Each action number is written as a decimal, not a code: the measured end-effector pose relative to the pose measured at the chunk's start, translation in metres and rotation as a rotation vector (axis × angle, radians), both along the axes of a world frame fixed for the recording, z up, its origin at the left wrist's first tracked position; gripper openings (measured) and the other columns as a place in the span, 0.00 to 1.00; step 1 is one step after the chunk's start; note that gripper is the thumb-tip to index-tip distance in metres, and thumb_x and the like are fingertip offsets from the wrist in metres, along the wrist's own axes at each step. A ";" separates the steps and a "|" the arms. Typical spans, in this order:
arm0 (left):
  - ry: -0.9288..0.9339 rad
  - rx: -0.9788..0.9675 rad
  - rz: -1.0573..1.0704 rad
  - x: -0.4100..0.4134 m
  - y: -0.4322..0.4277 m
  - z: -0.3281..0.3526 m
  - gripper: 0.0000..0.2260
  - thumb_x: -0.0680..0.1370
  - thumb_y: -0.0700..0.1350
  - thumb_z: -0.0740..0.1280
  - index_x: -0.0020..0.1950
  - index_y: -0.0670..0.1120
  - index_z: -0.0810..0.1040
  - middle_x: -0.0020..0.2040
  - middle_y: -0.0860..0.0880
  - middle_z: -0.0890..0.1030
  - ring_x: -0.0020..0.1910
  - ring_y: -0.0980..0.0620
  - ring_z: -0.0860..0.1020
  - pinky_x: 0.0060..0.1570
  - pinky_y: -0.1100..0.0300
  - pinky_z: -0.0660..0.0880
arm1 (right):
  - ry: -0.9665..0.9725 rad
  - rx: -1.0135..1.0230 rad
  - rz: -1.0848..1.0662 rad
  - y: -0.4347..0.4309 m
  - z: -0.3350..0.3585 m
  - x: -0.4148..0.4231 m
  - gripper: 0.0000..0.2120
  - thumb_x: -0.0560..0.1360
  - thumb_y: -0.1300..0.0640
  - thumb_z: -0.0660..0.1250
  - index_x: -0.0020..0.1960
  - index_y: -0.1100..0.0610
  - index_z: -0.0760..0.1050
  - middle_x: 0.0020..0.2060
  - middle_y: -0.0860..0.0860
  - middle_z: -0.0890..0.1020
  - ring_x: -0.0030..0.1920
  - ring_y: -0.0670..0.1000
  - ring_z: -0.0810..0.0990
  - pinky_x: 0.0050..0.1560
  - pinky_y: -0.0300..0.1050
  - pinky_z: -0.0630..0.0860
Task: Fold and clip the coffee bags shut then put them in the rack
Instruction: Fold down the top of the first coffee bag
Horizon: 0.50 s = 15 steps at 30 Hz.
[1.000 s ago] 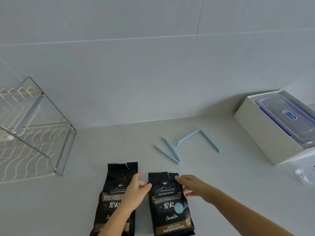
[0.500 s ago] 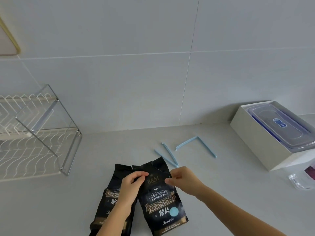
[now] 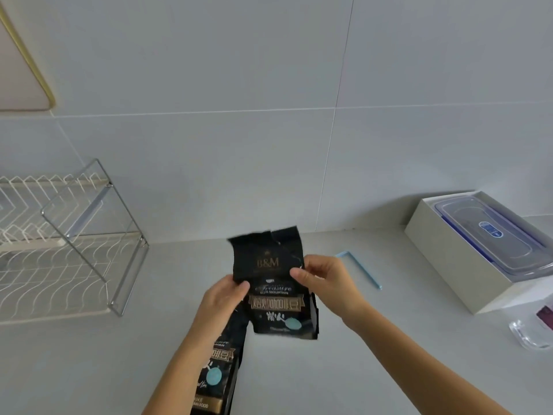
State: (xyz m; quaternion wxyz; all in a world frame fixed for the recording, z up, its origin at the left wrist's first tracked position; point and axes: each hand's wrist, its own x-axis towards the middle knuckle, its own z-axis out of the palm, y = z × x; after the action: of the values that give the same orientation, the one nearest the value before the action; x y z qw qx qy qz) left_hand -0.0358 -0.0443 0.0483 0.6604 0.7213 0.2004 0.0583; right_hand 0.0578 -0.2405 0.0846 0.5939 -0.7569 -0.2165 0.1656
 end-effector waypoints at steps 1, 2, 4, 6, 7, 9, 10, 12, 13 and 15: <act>0.019 0.001 -0.043 -0.001 -0.003 -0.006 0.04 0.76 0.49 0.66 0.46 0.55 0.81 0.43 0.54 0.86 0.45 0.56 0.83 0.37 0.69 0.75 | -0.020 -0.112 0.005 -0.001 -0.012 0.001 0.08 0.74 0.54 0.69 0.36 0.52 0.79 0.36 0.51 0.84 0.39 0.47 0.82 0.42 0.42 0.78; 0.059 0.028 -0.077 -0.002 -0.007 -0.014 0.04 0.76 0.46 0.66 0.47 0.51 0.81 0.43 0.50 0.86 0.46 0.53 0.83 0.38 0.67 0.76 | -0.019 -0.249 0.016 -0.001 -0.026 0.000 0.07 0.75 0.54 0.68 0.38 0.53 0.79 0.38 0.51 0.84 0.41 0.48 0.82 0.43 0.44 0.78; 0.130 0.083 -0.118 -0.008 -0.019 -0.032 0.04 0.75 0.42 0.67 0.46 0.46 0.82 0.44 0.48 0.85 0.47 0.50 0.83 0.41 0.65 0.77 | 0.057 -0.489 0.016 -0.005 -0.055 -0.003 0.09 0.76 0.55 0.66 0.41 0.59 0.78 0.39 0.54 0.83 0.40 0.51 0.81 0.44 0.46 0.76; 0.099 0.054 -0.156 -0.015 -0.029 -0.044 0.04 0.75 0.42 0.68 0.45 0.48 0.83 0.44 0.47 0.86 0.46 0.52 0.83 0.43 0.61 0.80 | 0.090 -0.487 -0.030 -0.014 -0.075 -0.006 0.12 0.76 0.55 0.65 0.36 0.59 0.75 0.34 0.56 0.81 0.35 0.49 0.78 0.40 0.45 0.73; 0.057 0.049 -0.165 -0.017 -0.030 -0.044 0.03 0.74 0.43 0.69 0.44 0.47 0.83 0.43 0.47 0.86 0.45 0.52 0.83 0.43 0.61 0.81 | 0.086 -0.394 -0.062 -0.018 -0.078 -0.007 0.13 0.76 0.56 0.65 0.36 0.60 0.75 0.34 0.58 0.82 0.34 0.49 0.77 0.39 0.46 0.73; -0.017 0.048 -0.113 -0.021 -0.028 -0.043 0.06 0.73 0.47 0.69 0.42 0.46 0.83 0.41 0.46 0.85 0.43 0.52 0.83 0.40 0.62 0.80 | 0.101 -0.186 -0.091 -0.026 -0.078 -0.014 0.13 0.76 0.57 0.66 0.34 0.59 0.74 0.32 0.55 0.82 0.33 0.46 0.78 0.37 0.45 0.75; -0.040 0.072 -0.060 -0.021 -0.025 -0.046 0.07 0.73 0.48 0.68 0.40 0.45 0.81 0.40 0.45 0.85 0.41 0.51 0.83 0.38 0.62 0.79 | 0.110 -0.147 -0.093 -0.027 -0.079 -0.018 0.14 0.76 0.57 0.66 0.32 0.57 0.74 0.30 0.52 0.81 0.33 0.45 0.78 0.36 0.42 0.75; -0.007 0.159 0.014 -0.019 -0.024 -0.050 0.09 0.75 0.44 0.67 0.40 0.39 0.79 0.38 0.41 0.83 0.41 0.44 0.81 0.39 0.54 0.79 | 0.127 -0.205 -0.077 -0.024 -0.084 -0.025 0.12 0.76 0.58 0.66 0.34 0.61 0.75 0.32 0.54 0.81 0.34 0.47 0.77 0.36 0.44 0.73; 0.022 0.176 0.003 -0.018 -0.026 -0.052 0.08 0.75 0.41 0.67 0.41 0.37 0.79 0.39 0.39 0.83 0.42 0.42 0.81 0.41 0.52 0.78 | 0.129 -0.263 -0.071 -0.023 -0.086 -0.025 0.12 0.76 0.59 0.66 0.37 0.65 0.74 0.33 0.55 0.80 0.35 0.48 0.76 0.37 0.44 0.72; -0.001 0.147 -0.041 -0.015 -0.029 -0.051 0.04 0.75 0.40 0.67 0.44 0.41 0.81 0.41 0.45 0.85 0.44 0.49 0.83 0.41 0.63 0.79 | 0.094 -0.291 -0.086 -0.027 -0.085 -0.019 0.13 0.75 0.59 0.66 0.37 0.68 0.73 0.32 0.54 0.80 0.33 0.48 0.75 0.36 0.43 0.70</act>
State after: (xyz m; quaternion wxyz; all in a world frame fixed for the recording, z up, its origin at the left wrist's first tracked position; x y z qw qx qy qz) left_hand -0.0508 -0.0733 -0.0024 0.6069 0.7717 0.1803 0.0596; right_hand 0.0388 -0.2672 -0.0005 0.4940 -0.8350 -0.1295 0.2049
